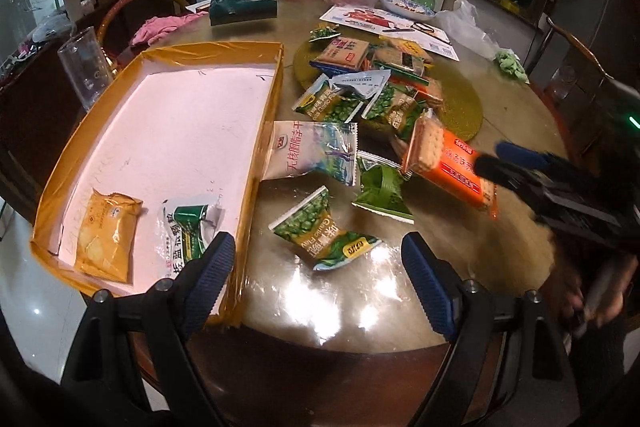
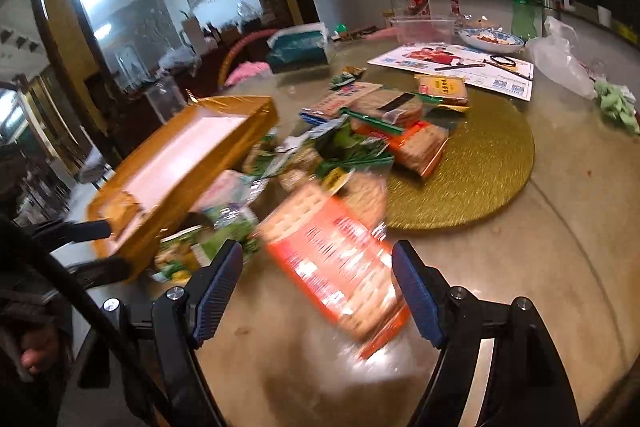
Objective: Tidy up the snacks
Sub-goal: 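Grasp the orange cracker pack with the right gripper, then grasp the green pea snack bag with left gripper while right gripper holds crackers, then lower both held packets into the white tray and release them, then grasp green garlic pea bag with left gripper while right gripper grasps white milk-snack bag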
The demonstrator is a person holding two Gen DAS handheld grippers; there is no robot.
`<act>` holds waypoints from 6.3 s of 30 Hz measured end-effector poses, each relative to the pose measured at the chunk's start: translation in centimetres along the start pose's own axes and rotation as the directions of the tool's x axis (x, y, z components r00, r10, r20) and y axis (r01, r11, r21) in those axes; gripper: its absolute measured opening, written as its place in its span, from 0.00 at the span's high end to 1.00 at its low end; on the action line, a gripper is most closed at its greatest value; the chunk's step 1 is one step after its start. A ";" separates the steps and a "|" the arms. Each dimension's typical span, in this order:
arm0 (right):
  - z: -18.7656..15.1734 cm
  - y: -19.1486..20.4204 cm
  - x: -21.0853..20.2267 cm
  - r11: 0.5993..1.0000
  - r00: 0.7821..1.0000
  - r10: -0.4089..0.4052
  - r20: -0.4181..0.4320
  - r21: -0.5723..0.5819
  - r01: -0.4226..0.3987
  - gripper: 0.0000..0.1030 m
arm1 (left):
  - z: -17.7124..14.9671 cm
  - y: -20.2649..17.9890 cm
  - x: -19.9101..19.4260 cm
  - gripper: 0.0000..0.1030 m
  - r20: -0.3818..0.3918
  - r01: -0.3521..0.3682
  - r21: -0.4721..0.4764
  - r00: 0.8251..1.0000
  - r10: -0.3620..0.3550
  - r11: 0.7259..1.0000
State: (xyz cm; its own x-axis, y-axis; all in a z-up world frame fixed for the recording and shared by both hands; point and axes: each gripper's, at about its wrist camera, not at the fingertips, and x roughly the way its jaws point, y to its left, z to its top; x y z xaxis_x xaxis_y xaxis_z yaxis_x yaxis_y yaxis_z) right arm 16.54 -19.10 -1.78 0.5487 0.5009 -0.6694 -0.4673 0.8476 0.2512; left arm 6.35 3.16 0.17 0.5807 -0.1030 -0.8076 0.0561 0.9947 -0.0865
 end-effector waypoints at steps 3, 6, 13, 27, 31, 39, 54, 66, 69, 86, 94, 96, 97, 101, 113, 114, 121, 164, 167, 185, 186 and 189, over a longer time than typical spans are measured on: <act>0.9 -1.3 2.2 0.999 0.999 0.015 -0.050 0.032 -0.013 0.23 | -0.4 0.2 -0.4 0.17 0.000 -0.001 -0.014 1.000 0.001 1.000; 0.9 -1.9 3.6 0.996 0.993 0.059 -0.100 0.070 -0.052 0.23 | -0.7 0.5 -0.6 0.17 -0.001 0.008 -0.027 1.000 -0.008 1.000; -2.7 0.7 1.6 0.997 0.987 0.076 -0.140 0.004 -0.076 0.23 | -0.8 0.9 0.3 0.17 -0.034 0.026 -0.053 0.999 -0.028 0.998; -5.3 1.8 0.1 0.986 0.980 -0.160 -0.121 0.032 0.165 0.49 | -0.3 -0.4 1.3 0.17 -0.069 0.033 -0.065 0.997 -0.038 0.997; -5.9 0.3 -1.0 0.971 0.975 -0.209 -0.080 0.105 0.217 0.49 | 1.2 -2.6 1.7 0.17 -0.028 0.017 0.020 0.999 -0.017 1.000; -6.1 -1.9 -1.7 0.948 0.977 -0.211 -0.040 0.236 0.215 0.49 | 5.0 -7.2 7.9 0.17 -0.102 0.096 0.251 0.992 -0.072 0.963; -6.2 -3.1 -2.1 0.938 0.986 -0.167 -0.012 0.306 0.163 0.49 | 4.2 -7.5 7.8 0.18 -0.181 0.195 0.234 0.971 -0.154 0.953; -6.2 -3.0 -1.9 0.942 0.984 -0.180 -0.016 0.286 0.177 0.49 | 3.8 -6.0 9.3 0.61 -0.198 0.118 0.135 0.976 -0.090 0.984; -6.2 -2.7 -1.8 0.944 0.982 -0.187 -0.020 0.273 0.185 0.49 | 3.7 -5.7 8.7 0.61 -0.178 0.121 0.108 0.979 -0.100 0.987; -6.1 -2.2 -1.6 0.948 0.978 -0.207 -0.022 0.244 0.206 0.49 | 1.4 -5.4 5.7 0.61 -0.151 0.215 0.038 0.967 -0.207 0.976; -5.8 -0.4 -3.1 0.975 0.996 -0.053 0.069 0.221 0.036 0.49 | 1.9 0.1 0.0 0.62 0.021 0.204 -0.137 0.979 -0.203 0.969; -5.2 0.8 -3.0 0.976 0.996 0.009 0.085 0.215 -0.027 0.49 | 2.0 2.5 -1.6 0.62 0.081 0.186 -0.190 0.981 -0.174 0.964; -4.6 1.9 -2.9 0.979 0.994 0.043 0.098 0.193 -0.062 0.49 | 2.1 3.8 -2.2 0.62 0.106 0.166 -0.221 0.984 -0.145 0.961; -2.6 5.8 -1.7 0.981 0.985 0.137 0.107 0.121 -0.150 0.49 | 1.9 8.4 -2.8 0.62 0.126 0.100 -0.320 0.990 -0.063 0.942; 4.1 15.0 6.0 0.962 0.961 0.268 0.065 0.024 -0.270 0.49 | 2.9 15.9 1.1 0.61 0.094 0.112 -0.454 0.993 -0.077 0.884; 4.4 15.5 6.6 0.965 0.963 0.261 0.059 0.018 -0.263 0.49 | 3.0 16.4 1.3 0.61 0.095 0.121 -0.463 0.992 -0.086 0.878; 5.8 17.5 12.2 0.984 0.983 0.176 -0.051 -0.010 -0.176 0.49 | 2.9 19.3 2.0 0.61 0.105 0.092 -0.539 0.994 -0.042 0.837; -4.7 3.0 -5.0 0.971 0.991 0.126 0.050 0.200 -0.133 0.22 | 1.4 0.7 4.3 0.41 -0.159 -0.018 -0.217 0.987 -0.017 0.976; -5.0 2.6 -4.8 0.968 0.990 0.137 0.046 0.205 -0.143 0.22 | 1.4 1.0 5.7 0.50 -0.187 -0.014 -0.255 0.982 -0.035 0.967; 2.6 6.8 3.8 0.970 0.967 0.201 -0.156 -0.105 -0.219 0.22 | -1.2 4.0 -0.7 0.72 -0.026 0.138 -0.298 0.988 -0.153 0.945; 2.9 7.4 5.0 0.963 0.961 0.198 -0.191 -0.143 -0.227 0.22 | -1.2 4.6 -1.1 0.72 -0.012 0.139 -0.310 0.989 -0.150 0.941; 4.0 9.6 8.3 0.950 0.963 0.110 -0.246 -0.259 -0.174 0.22 | -1.4 6.5 -2.4 0.72 0.027 0.129 -0.345 0.991 -0.128 0.930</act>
State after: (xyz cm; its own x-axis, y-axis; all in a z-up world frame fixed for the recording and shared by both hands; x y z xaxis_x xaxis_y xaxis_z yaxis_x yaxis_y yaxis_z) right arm 19.36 -6.17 -2.12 0.3067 0.5323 -0.7891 -0.7190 0.6728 0.1743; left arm 4.21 9.92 0.78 0.5904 -0.2291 -0.7739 -0.1531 0.9097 -0.3860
